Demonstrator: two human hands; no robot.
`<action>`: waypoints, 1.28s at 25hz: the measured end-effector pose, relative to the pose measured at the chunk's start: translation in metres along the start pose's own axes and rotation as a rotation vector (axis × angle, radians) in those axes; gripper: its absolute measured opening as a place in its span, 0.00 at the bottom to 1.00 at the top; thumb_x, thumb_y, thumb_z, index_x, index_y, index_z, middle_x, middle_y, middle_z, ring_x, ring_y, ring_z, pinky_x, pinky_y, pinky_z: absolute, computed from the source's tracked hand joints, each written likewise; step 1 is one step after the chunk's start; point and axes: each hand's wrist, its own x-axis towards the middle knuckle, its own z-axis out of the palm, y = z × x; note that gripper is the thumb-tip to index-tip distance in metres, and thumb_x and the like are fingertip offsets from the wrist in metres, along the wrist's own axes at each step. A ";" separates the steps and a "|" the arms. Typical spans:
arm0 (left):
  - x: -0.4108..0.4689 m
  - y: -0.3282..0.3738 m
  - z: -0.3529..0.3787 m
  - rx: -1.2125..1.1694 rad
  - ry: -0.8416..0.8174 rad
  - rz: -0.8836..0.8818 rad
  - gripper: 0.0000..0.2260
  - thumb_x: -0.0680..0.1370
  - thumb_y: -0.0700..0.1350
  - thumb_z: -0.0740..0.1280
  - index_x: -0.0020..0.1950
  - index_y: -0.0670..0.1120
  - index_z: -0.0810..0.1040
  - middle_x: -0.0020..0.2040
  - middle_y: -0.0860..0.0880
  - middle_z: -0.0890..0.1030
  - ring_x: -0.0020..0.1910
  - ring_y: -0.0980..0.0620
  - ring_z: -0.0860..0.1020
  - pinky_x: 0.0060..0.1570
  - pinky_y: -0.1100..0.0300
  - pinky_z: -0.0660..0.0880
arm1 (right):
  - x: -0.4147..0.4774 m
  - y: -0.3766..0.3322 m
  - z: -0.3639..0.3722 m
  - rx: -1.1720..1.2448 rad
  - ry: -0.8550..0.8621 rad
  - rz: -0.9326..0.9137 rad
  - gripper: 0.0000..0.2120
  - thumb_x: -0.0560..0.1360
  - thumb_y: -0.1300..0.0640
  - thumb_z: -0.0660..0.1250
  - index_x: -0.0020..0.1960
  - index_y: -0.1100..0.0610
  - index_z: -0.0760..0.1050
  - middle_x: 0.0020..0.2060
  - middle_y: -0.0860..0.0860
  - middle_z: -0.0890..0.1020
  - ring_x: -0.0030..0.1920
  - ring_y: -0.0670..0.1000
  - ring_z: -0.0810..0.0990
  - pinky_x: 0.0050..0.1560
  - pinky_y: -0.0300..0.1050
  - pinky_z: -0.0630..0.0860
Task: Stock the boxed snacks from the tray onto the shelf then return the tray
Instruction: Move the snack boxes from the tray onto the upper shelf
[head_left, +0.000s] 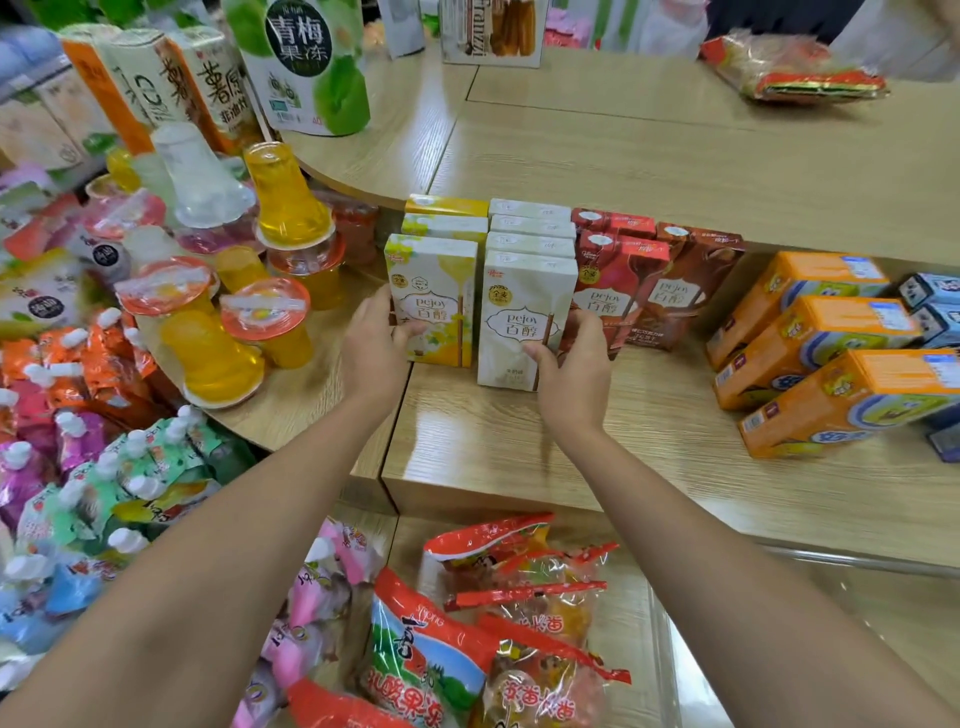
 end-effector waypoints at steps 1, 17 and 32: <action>0.001 0.002 0.000 0.002 0.002 -0.006 0.17 0.75 0.44 0.68 0.64 0.47 0.74 0.58 0.49 0.79 0.55 0.50 0.77 0.48 0.63 0.66 | 0.000 -0.002 0.001 0.005 0.005 0.002 0.23 0.72 0.55 0.71 0.63 0.58 0.67 0.56 0.52 0.77 0.54 0.51 0.76 0.51 0.48 0.76; 0.014 0.008 0.012 0.009 -0.039 -0.021 0.18 0.75 0.43 0.68 0.64 0.45 0.71 0.59 0.47 0.79 0.59 0.47 0.76 0.59 0.50 0.72 | 0.001 -0.011 0.008 -0.116 -0.019 0.063 0.30 0.69 0.46 0.71 0.65 0.57 0.66 0.59 0.51 0.74 0.57 0.51 0.75 0.53 0.50 0.76; 0.001 0.020 -0.004 -0.119 -0.111 -0.024 0.25 0.75 0.45 0.70 0.69 0.45 0.66 0.65 0.48 0.75 0.64 0.51 0.71 0.59 0.60 0.67 | -0.004 -0.023 -0.004 -0.135 -0.015 0.008 0.35 0.70 0.44 0.70 0.70 0.57 0.60 0.65 0.51 0.69 0.63 0.50 0.71 0.55 0.47 0.71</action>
